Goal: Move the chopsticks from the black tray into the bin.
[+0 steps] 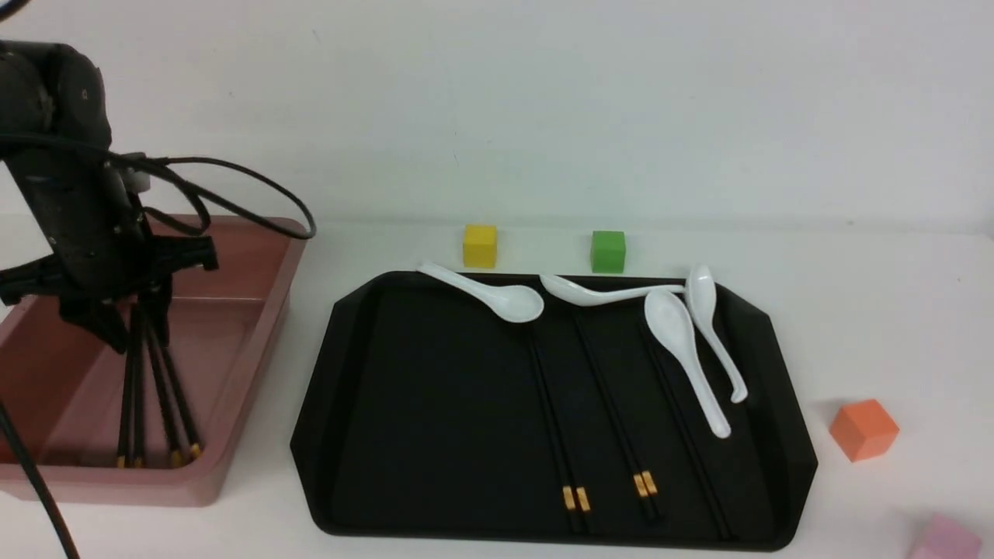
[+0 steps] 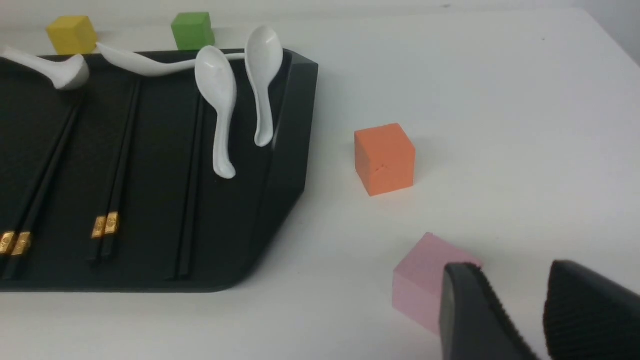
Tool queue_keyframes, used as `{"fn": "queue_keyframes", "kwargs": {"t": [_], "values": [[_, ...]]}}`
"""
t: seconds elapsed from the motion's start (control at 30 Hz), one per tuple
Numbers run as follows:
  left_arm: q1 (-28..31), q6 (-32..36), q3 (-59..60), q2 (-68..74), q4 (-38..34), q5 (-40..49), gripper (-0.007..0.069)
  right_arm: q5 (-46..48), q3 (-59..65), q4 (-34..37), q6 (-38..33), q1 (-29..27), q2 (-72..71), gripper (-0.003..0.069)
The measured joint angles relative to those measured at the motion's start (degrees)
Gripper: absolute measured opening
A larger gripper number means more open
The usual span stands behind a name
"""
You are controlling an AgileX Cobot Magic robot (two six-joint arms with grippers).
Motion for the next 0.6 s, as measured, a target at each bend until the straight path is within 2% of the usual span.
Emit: {"fn": "queue_keyframes", "kwargs": {"t": [0.07,0.17,0.37,0.6], "values": [[0.0,0.8,-0.3,-1.0,-1.0,1.0,0.0099,0.0,0.0,0.0,0.0,0.0,0.0,0.0242],[0.0,3.2,-0.3,-3.4,-2.7,2.1,-0.0013,0.0,0.0,0.0,0.0,0.0,0.0,0.0242],[0.0,7.4,2.4,-13.3,-8.6,2.7,-0.0013,0.0,0.0,0.0,0.0,0.0,0.0,0.0242],[0.0,13.8,19.9,-33.4,-17.5,-4.1,-0.0013,0.0,0.0,0.0,0.0,0.0,0.0,0.0242]]}}
